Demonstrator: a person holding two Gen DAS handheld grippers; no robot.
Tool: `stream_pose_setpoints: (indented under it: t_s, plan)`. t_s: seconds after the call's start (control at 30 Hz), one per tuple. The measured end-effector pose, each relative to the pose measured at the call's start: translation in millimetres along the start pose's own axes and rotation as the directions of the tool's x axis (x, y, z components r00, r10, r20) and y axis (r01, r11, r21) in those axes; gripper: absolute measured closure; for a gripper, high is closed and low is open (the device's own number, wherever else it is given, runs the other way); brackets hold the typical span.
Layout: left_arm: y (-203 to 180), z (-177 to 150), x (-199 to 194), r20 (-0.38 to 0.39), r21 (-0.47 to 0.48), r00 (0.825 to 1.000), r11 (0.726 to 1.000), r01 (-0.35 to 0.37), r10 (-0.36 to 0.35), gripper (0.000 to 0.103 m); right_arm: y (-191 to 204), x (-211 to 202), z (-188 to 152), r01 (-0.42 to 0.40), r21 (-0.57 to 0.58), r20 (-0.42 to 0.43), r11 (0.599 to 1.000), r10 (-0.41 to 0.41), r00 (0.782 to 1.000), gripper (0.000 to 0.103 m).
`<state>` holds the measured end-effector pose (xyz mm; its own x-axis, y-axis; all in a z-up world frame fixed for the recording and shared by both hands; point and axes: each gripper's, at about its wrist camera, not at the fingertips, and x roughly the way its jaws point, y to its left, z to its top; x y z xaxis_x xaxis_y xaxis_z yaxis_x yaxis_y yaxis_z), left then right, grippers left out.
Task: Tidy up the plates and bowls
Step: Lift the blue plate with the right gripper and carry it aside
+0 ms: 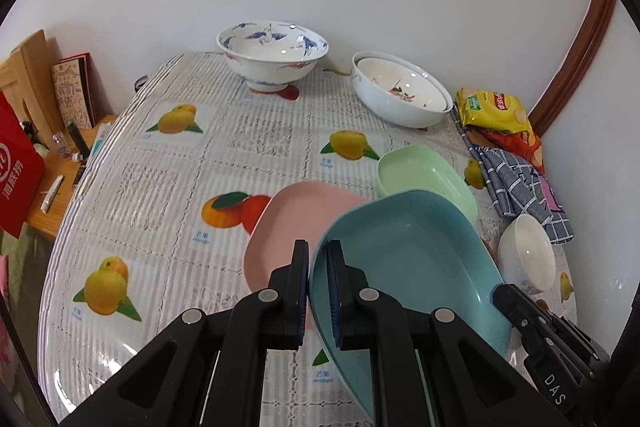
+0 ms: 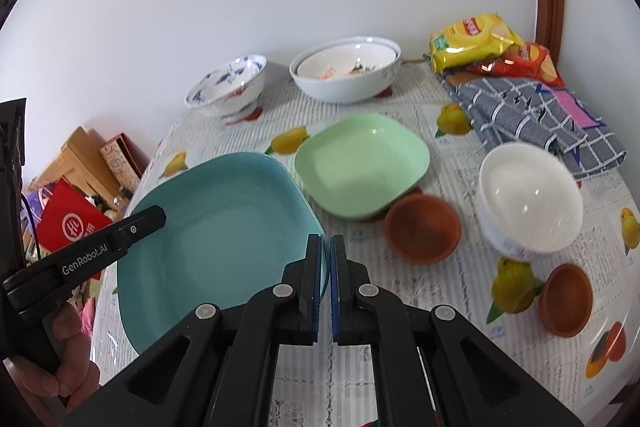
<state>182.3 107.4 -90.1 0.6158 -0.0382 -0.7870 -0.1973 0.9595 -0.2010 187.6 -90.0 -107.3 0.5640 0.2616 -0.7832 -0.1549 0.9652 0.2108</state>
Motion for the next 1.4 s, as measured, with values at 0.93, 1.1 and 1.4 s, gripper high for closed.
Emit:
stream_pose_setpoints:
  t_s: [0.93, 1.1, 1.4]
  plan:
    - [48, -3, 54, -0.074, -0.112, 0.996, 0.992, -0.055, 0.047, 0.094, 21, 83, 9, -0.046, 0.011, -0.107, 0.999, 0.047, 0.993, 0.098]
    - [48, 0, 61, -0.080, -0.112, 0.996, 0.992, -0.053, 0.044, 0.094, 20, 92, 19, -0.049, 0.009, -0.102, 0.999, 0.049, 0.994, 0.096]
    - [51, 1, 71, -0.085, -0.125, 0.996, 0.991, -0.049, 0.038, 0.094, 24, 108, 33, -0.043, -0.010, -0.104, 0.999, 0.042, 0.994, 0.094]
